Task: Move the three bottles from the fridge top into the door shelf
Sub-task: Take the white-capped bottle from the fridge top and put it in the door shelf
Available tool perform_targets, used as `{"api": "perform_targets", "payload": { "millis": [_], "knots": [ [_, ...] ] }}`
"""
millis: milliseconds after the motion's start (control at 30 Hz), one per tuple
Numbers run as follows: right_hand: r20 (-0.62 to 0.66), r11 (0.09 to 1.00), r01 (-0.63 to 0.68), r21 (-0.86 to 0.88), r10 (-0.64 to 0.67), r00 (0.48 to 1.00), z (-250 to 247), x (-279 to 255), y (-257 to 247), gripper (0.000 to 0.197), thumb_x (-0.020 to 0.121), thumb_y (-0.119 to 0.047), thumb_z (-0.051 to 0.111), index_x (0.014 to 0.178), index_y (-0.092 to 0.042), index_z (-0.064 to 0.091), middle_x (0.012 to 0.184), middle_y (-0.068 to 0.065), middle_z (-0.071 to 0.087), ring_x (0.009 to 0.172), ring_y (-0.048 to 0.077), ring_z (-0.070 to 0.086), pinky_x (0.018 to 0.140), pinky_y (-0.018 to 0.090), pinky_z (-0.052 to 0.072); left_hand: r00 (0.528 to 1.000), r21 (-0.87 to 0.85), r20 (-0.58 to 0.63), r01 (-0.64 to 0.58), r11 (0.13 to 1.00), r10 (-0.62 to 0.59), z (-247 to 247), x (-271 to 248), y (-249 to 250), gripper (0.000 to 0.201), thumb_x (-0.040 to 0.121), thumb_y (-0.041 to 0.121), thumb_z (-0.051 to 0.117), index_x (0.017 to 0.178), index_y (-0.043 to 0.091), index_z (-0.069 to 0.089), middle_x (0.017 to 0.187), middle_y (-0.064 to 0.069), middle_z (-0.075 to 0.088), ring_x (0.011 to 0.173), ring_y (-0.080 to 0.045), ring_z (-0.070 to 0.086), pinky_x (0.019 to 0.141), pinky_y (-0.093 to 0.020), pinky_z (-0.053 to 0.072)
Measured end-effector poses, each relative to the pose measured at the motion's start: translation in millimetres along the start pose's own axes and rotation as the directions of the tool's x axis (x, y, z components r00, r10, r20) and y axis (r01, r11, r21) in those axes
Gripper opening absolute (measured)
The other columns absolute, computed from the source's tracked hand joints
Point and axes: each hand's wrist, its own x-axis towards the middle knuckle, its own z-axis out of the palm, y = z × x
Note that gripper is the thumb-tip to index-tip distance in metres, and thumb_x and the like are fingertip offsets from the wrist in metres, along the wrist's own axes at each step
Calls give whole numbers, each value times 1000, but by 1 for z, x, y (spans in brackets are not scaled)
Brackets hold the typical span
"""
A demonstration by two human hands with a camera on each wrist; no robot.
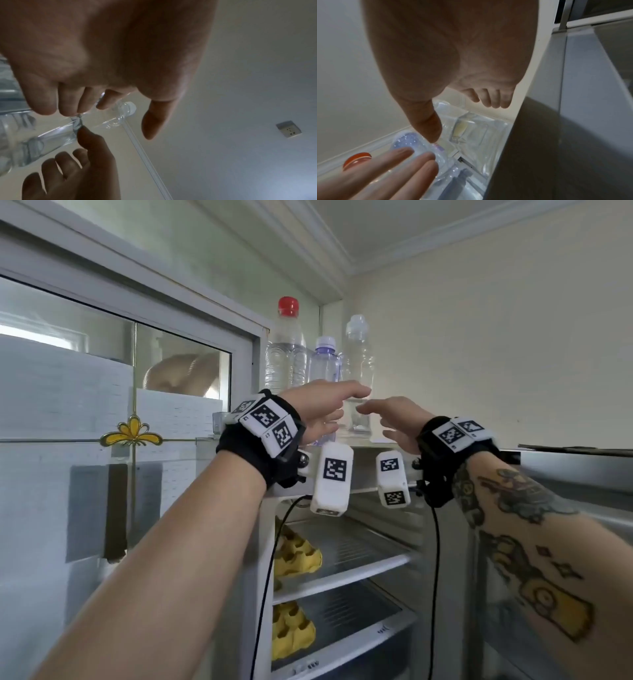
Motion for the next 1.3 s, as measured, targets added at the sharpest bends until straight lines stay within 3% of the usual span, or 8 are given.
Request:
{"api": "perform_targets", "payload": {
  "millis": [133, 433, 600, 700, 867, 1000, 1167, 1300],
  "knots": [
    [-39, 996, 19, -88, -23, 999, 9, 21, 2, 95, 46, -49, 76, 129, -11, 51, 129, 8, 56, 119, 25, 52, 103, 42, 43, 999, 12, 39, -27, 1000, 26, -7, 2, -7, 61, 90, 26, 62, 142, 8, 39, 150, -15, 35, 139, -24, 35, 113, -36, 31],
    [-267, 972, 163, -170, -205, 942, 9, 23, 13, 60, 64, -37, 80, 101, 9, 66, 76, 8, 53, 71, 21, 51, 66, 38, 50, 998, -16, 32, -47, 999, 47, -12, 3, -16, 9, 89, 23, 64, 91, 18, 57, 144, -17, 41, 135, -27, 40, 111, -37, 35],
    [-309, 958, 139, -250, -215, 926, 4, 17, 13, 38, 66, -41, 79, 83, -9, 69, 60, 2, 51, 65, 21, 54, 65, 38, 58, 997, 187, 12, -76, 979, 75, -6, 9, -15, 78, 65, 44, 73, 130, 7, 50, 135, -8, 49, 113, -22, 49, 96, -32, 42],
    [-344, 951, 189, -245, -268, 900, -3, 12, 8, 42, 58, -45, 78, 55, -17, 46, 54, 1, 39, 61, 21, 45, 65, 45, 55, 992, 246, -8, -120, 962, 125, -3, 6, -12, 102, 63, 48, 68, 148, 8, 27, 150, -11, 36, 133, -25, 41, 108, -40, 37],
    [-359, 954, 262, -144, -297, 885, -31, -24, -9, 40, 50, -48, 78, 56, -18, 52, 65, 2, 54, 72, 28, 66, 75, 41, 58, 977, 187, -36, -198, 962, 209, 8, 3, -12, 93, 74, 45, 68, 150, 13, 24, 154, -7, 31, 138, -24, 35, 112, -44, 33],
    [-287, 954, 276, -119, -299, 910, -54, -75, -13, 34, 66, -23, 81, 91, -2, 73, 84, 11, 72, 86, 30, 73, 83, 51, 58, 964, 41, -36, -262, 964, 263, 41, 0, -6, 90, 76, 43, 68, 149, 14, 26, 150, -8, 37, 134, -25, 41, 108, -44, 36],
    [-277, 959, 231, -162, -269, 922, -87, -133, 8, 20, 75, -14, 78, 92, -5, 73, 78, 5, 73, 72, 20, 72, 67, 33, 59, 944, -20, -64, -324, 946, 322, 103, -9, -13, 92, 69, 50, 68, 147, 17, 31, 145, -4, 43, 122, -20, 50, 97, -36, 47],
    [-295, 961, 164, -222, -227, 928, -110, -168, 36, 18, 70, -14, 78, 85, -5, 72, 88, 22, 70, 80, 28, 68, 78, 56, 58, 938, 85, -34, -341, 936, 345, 149, -14, -29, 78, 82, 45, 67, 145, 17, 32, 140, -3, 48, 116, -13, 52, 81, -20, 49]
  ]
}}
